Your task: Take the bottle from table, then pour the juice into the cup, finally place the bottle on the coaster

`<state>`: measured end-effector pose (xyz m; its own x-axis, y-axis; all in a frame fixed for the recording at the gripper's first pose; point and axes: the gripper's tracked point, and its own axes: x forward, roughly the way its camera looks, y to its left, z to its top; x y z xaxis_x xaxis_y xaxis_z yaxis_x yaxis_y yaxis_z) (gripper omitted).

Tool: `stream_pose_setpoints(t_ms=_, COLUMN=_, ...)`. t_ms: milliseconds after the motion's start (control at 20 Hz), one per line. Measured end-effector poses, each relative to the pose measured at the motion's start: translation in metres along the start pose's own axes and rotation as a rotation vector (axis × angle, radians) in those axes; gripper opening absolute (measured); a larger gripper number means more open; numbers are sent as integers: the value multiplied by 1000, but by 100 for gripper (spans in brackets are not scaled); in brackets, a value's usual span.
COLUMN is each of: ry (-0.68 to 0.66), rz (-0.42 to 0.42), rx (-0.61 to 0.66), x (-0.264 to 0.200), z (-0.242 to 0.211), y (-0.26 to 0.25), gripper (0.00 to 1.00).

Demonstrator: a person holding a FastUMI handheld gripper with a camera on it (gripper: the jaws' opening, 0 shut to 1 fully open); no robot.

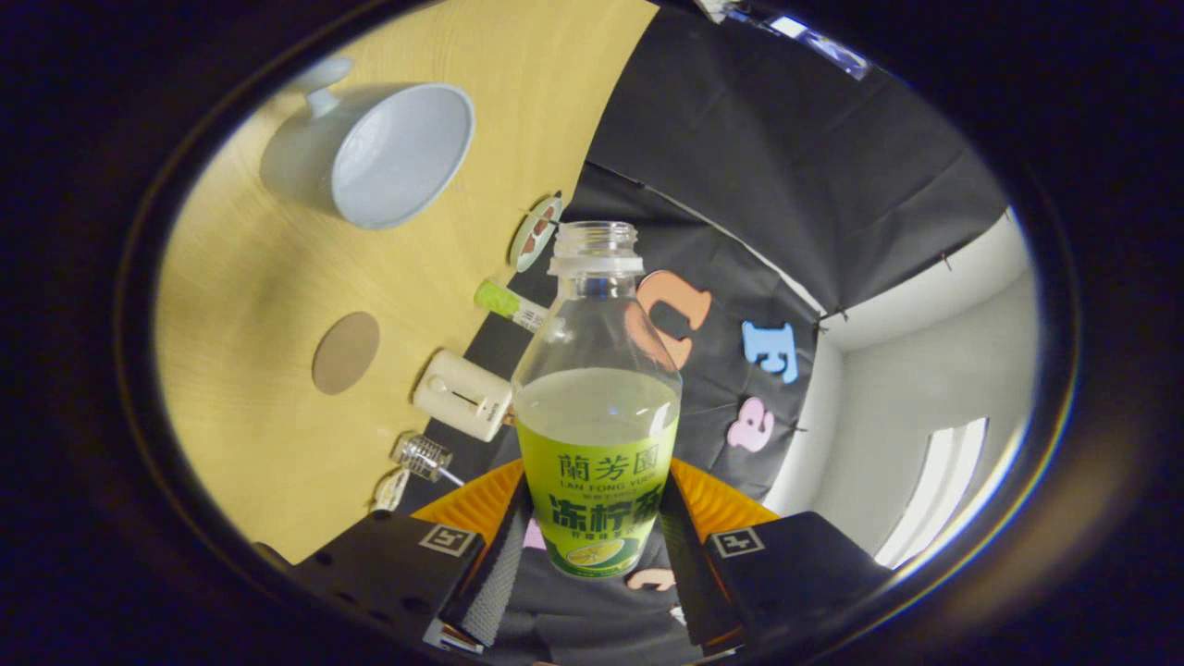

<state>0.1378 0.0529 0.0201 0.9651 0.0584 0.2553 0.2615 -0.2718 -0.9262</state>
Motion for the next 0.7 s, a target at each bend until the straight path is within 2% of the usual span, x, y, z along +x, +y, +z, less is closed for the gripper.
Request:
stream_pose_setpoints(t_ms=150, ry=19, rz=52, rx=117, x=1, z=-5, y=3, gripper=77)
stream_pose_setpoints(t_ms=300, ry=47, rz=141, rx=281, x=5, z=-10, y=16, gripper=78)
stream_pose_setpoints(t_ms=550, ry=89, rz=265, rx=668, x=2, z=-10, y=42, gripper=78)
stream_pose_setpoints(t_ms=700, ry=94, rz=311, rx=925, x=-1, z=-17, y=32, gripper=78)
